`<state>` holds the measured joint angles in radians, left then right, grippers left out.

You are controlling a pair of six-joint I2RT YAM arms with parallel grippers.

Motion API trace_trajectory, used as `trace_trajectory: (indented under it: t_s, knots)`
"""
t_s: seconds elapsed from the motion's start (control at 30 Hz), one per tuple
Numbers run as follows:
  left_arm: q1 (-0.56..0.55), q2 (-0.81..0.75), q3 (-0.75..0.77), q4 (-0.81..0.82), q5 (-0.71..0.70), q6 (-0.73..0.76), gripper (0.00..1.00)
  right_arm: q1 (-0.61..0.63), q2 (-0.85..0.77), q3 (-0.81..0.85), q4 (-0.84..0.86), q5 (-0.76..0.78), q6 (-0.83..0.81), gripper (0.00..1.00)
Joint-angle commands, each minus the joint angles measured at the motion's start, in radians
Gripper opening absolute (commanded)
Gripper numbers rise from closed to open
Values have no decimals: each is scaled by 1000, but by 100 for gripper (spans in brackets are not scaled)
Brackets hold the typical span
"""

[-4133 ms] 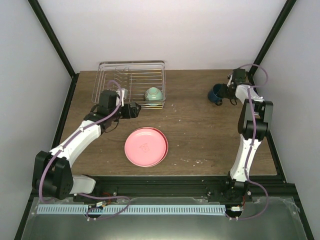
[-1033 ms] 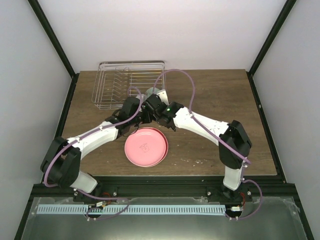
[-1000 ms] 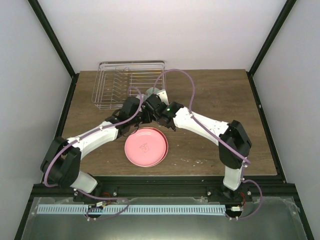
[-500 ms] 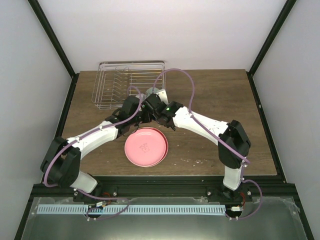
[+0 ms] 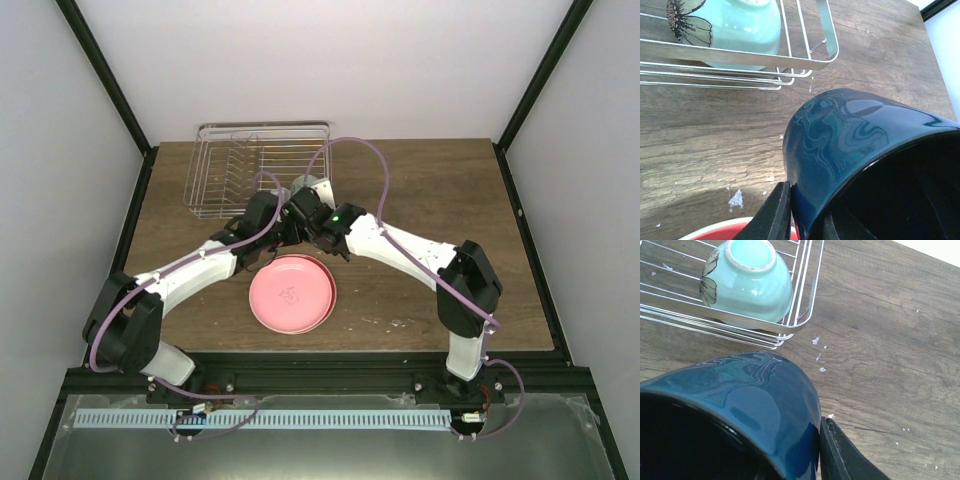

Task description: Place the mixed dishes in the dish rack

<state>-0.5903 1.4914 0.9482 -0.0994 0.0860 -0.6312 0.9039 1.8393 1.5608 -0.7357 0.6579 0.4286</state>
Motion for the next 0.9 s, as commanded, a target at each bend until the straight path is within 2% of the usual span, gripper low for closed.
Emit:
trace_trajectory:
  t_s: [0.0,0.17,0.6,0.87]
  knots:
    - [1,-23,26,99,38,-26,0,21,-19,4,40,-4,22,22]
    - [14,-34,16,103,49,-32,0,20,-34,-18,45,7,22,30]
    - [38,-71,-5,103,69,-32,0,-8,-76,-89,84,-14,22,35]
    - [58,-47,-3,117,80,-39,0,-7,-145,-126,105,-64,5,48]
